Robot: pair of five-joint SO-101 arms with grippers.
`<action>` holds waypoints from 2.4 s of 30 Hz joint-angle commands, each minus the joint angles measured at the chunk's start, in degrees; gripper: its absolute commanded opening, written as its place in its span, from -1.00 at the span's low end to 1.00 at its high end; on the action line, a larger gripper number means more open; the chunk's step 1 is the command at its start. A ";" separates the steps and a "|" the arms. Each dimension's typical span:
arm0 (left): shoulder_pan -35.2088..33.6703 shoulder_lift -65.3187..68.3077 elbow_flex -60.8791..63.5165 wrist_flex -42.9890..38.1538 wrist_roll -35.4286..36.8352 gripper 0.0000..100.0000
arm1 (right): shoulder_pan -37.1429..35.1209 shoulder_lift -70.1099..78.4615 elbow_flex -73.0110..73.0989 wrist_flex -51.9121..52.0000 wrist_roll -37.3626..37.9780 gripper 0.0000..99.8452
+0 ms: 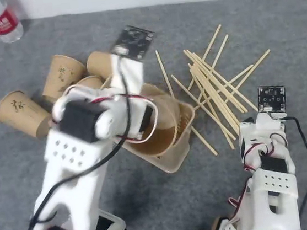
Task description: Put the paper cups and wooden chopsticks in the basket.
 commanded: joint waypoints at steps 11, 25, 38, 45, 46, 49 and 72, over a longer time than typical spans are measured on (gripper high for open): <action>-7.21 -1.32 -0.22 -5.10 -2.37 -0.52 | -0.57 -0.92 -0.53 -1.10 -0.26 -0.56; 0.09 12.40 -7.87 -14.15 -2.37 -0.52 | -0.57 -1.36 0.00 -1.27 -0.26 -0.56; -21.27 14.68 -27.38 -1.49 -4.48 -0.52 | -0.57 -1.36 0.00 -1.27 -0.26 -0.56; -43.96 20.40 -30.73 -7.56 -12.13 -0.52 | -0.66 -1.36 0.00 -1.27 -0.26 -0.56; -45.19 22.59 -30.99 -7.56 -14.24 -0.52 | -0.66 -1.36 0.00 -1.27 -0.26 -0.56; -48.97 29.54 -32.04 -7.91 -23.38 -0.52 | -0.66 -1.36 0.00 -1.27 -0.26 -0.56; -66.73 88.53 -86.55 -21.01 -31.12 -0.97 | -2.33 -1.27 0.09 -1.27 -0.26 -0.56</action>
